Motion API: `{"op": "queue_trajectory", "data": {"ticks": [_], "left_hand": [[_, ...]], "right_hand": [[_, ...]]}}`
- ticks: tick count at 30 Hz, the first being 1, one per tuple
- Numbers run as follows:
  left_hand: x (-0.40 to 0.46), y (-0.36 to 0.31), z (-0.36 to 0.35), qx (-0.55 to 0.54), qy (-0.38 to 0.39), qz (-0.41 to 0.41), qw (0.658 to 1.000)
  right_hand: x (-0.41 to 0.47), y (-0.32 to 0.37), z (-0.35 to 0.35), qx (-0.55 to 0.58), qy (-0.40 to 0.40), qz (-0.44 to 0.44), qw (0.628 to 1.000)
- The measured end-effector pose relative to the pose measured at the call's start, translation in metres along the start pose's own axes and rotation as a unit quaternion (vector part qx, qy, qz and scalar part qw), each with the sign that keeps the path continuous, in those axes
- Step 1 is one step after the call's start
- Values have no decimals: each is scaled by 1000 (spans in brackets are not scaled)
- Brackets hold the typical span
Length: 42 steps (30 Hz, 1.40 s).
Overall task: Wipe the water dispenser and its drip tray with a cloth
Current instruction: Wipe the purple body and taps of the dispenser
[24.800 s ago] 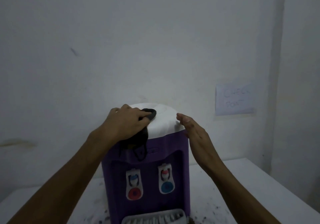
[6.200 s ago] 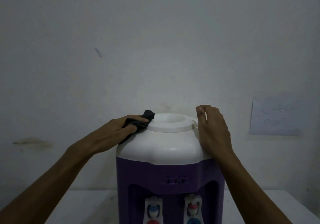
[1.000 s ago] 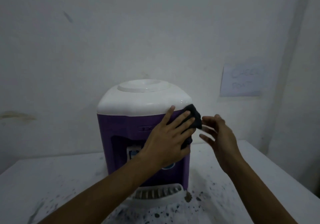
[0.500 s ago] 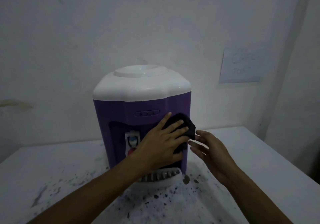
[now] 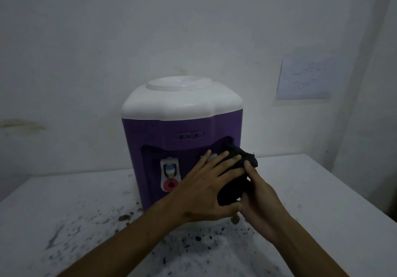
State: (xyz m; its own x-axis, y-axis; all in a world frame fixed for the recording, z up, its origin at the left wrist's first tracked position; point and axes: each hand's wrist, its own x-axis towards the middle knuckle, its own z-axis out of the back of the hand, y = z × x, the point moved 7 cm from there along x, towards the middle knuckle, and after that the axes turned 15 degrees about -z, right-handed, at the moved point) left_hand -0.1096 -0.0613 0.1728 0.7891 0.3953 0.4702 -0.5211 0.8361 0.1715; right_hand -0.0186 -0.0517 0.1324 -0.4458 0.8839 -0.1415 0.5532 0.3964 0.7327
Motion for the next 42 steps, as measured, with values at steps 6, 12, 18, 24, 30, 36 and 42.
{"op": "queue_trajectory", "data": {"ticks": [6,12,18,24,30,36,42], "left_hand": [[-34,0,32,-173,-235,121,949],[-71,7,52,-36,-345,162,924],[-79,19,74,75,-377,133,913],[-43,38,86,211,-321,131,914],[0,32,63,296,-212,155,919],[27,29,27,417,-56,100,902],[36,28,30,432,-16,103,896]], "right_hand": [[-6,1,-31,-175,-11,55,983],[-3,-14,-77,-295,37,75,952],[1,-11,-89,-354,-6,141,924],[5,4,-45,-306,-98,153,935],[9,19,-17,-271,-127,166,940],[16,23,24,-223,-183,154,945],[12,22,64,-211,-233,139,939]]}}
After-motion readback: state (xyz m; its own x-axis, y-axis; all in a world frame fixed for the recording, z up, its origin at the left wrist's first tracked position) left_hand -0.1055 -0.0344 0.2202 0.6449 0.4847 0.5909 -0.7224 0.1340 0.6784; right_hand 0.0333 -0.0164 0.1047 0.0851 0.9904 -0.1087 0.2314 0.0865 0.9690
